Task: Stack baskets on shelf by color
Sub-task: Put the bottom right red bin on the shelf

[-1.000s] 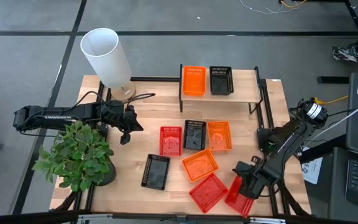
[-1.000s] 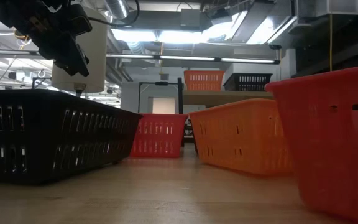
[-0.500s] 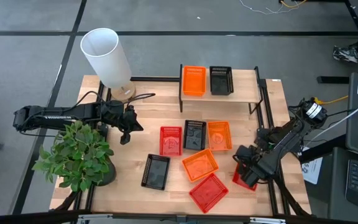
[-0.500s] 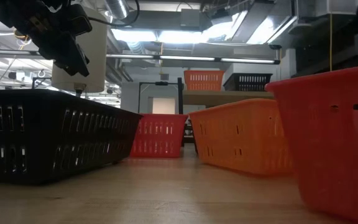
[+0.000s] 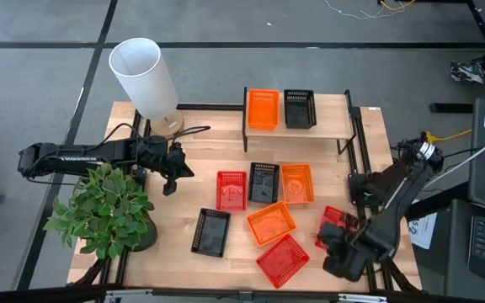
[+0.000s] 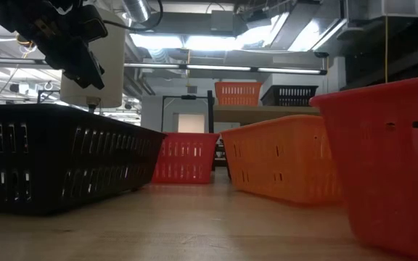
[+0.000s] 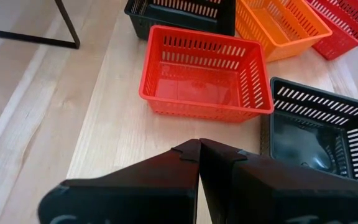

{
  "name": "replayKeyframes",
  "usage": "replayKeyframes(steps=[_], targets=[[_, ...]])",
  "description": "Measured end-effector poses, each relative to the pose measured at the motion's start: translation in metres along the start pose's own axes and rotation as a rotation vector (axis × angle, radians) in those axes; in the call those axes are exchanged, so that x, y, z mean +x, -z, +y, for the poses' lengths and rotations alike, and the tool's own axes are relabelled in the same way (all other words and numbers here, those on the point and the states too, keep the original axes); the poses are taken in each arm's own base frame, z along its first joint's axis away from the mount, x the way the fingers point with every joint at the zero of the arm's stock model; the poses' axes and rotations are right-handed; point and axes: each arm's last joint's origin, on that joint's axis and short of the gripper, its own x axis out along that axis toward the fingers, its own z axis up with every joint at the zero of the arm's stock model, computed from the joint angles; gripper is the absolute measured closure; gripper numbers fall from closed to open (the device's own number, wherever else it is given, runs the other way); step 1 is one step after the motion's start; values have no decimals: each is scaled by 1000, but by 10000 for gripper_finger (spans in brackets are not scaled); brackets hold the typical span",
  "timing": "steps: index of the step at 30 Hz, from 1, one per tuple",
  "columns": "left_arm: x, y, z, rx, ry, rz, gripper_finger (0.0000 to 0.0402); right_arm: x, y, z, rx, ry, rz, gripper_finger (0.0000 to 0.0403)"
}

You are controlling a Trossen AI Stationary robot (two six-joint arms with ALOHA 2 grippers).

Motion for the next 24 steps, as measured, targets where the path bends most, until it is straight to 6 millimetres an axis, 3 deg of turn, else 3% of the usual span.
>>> replayKeyframes(steps=[8,24], targets=[[0,0,0,0,0,0,401,43,24,17,-111,150,71,287],[0,0,0,0,0,0,401,67,29,24,-114,210,96,287]])
